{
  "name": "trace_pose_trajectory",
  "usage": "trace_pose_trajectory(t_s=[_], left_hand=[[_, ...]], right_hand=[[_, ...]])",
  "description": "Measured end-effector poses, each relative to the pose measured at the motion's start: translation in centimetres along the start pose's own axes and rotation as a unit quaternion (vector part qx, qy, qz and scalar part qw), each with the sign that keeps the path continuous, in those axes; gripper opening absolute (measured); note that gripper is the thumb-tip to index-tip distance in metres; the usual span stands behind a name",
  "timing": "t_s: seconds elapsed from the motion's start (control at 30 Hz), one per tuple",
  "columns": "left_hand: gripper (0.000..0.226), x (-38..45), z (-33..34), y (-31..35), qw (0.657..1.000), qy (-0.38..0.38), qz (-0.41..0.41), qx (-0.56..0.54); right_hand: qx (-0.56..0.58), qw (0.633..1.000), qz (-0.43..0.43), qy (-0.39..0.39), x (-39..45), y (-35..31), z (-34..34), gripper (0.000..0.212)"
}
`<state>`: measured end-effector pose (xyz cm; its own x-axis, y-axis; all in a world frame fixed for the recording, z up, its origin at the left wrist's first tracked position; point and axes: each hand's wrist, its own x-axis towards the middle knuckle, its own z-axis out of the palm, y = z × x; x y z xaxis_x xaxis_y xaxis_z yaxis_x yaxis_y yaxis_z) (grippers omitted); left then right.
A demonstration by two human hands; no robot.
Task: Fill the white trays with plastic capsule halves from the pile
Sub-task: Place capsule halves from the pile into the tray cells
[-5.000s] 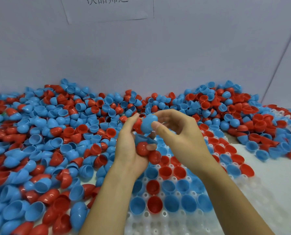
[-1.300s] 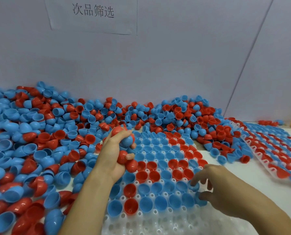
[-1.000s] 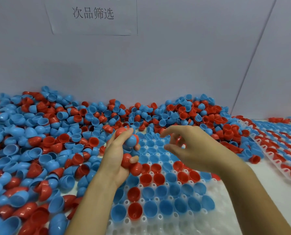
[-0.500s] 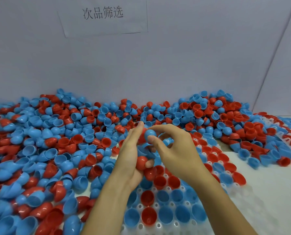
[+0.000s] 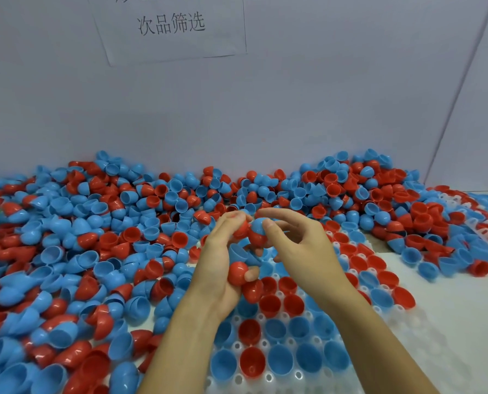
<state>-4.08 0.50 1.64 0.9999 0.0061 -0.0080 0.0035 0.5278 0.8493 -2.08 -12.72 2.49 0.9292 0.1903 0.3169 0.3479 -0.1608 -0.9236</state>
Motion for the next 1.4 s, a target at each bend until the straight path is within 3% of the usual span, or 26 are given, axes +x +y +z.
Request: trace_pose_trajectory(t_s=[0.27,0.4,0.47,0.57,0.63,0.7,0.8,0.87,0.93,0.97,1.0,1.07,1.1,1.13,1.2,1.3,1.4], left_hand=[[0.017,0.4,-0.4,-0.5,0.999,0.042,-0.018,0.022],[0.017,0.6,-0.6,-0.5,0.996,0.085,-0.007,0.034],[0.016,0.6,-0.7,-0.5,0.995,0.097,-0.006,0.027],[0.014,0.5,-0.5,-0.5,0.994,0.108,-0.006,0.022],[0.016,0.5,-0.4,-0.4,0.993,0.113,-0.003,0.024],[0.019,0.4,-0.5,-0.1,0.993,0.119,0.002,0.027],[0.023,0.3,-1.0,0.3,0.991,0.131,0.011,0.023],[0.024,0.2,-1.5,0.5,0.990,0.142,0.011,0.015],[0.024,0.2,-1.8,0.7,0.989,0.150,0.009,0.007],[0.024,0.2,-1.8,0.7,0.988,0.153,0.007,0.003],[0.023,0.2,-1.9,0.7,0.988,0.156,0.005,0.001],[0.020,0.2,-2.0,0.7,0.986,0.164,0.002,0.001],[0.017,0.2,-2.0,0.7,0.986,0.167,0.001,0.000],[0.012,0.1,-2.0,0.7,0.986,0.166,0.001,-0.003],[0.013,0.1,-2.0,0.7,0.987,0.160,0.004,-0.002],[0.018,0.2,-2.1,0.7,0.987,0.161,0.000,0.008],[0.016,0.4,-2.0,0.7,0.988,0.156,-0.004,0.012]], right_hand=[[-0.072,0.997,-0.032,-0.013,-0.1,0.5,-0.2,0.020],[-0.078,0.996,-0.029,0.031,0.1,0.9,-0.9,0.003],[-0.073,0.996,-0.015,0.040,0.1,1.0,-1.4,0.005],[-0.093,0.996,-0.002,0.011,0.1,1.0,-2.1,0.013],[-0.168,0.985,-0.015,-0.024,0.0,0.8,-2.6,0.014],[-0.238,0.969,-0.011,-0.069,0.3,0.4,-2.9,0.029],[-0.305,0.929,0.086,-0.194,0.6,-1.7,-4.0,0.043],[-0.404,0.853,0.143,-0.297,0.8,-3.0,-4.5,0.039],[-0.488,0.799,0.139,-0.322,1.9,-3.8,-4.1,0.030],[-0.495,0.808,0.110,-0.299,2.5,-4.4,-3.4,0.028],[-0.459,0.850,0.062,-0.252,3.1,-5.0,-2.5,0.036],[-0.233,0.954,-0.007,-0.190,3.9,-6.1,-0.8,0.080],[-0.123,0.972,-0.017,-0.198,3.9,-6.7,0.0,0.094],[-0.062,0.976,-0.030,-0.208,3.7,-7.1,0.8,0.098],[-0.053,0.978,-0.057,-0.192,3.2,-6.6,1.8,0.091],[-0.119,0.980,-0.063,-0.145,2.1,-4.9,1.8,0.075],[-0.163,0.974,-0.027,-0.154,1.2,-3.4,0.7,0.055]])
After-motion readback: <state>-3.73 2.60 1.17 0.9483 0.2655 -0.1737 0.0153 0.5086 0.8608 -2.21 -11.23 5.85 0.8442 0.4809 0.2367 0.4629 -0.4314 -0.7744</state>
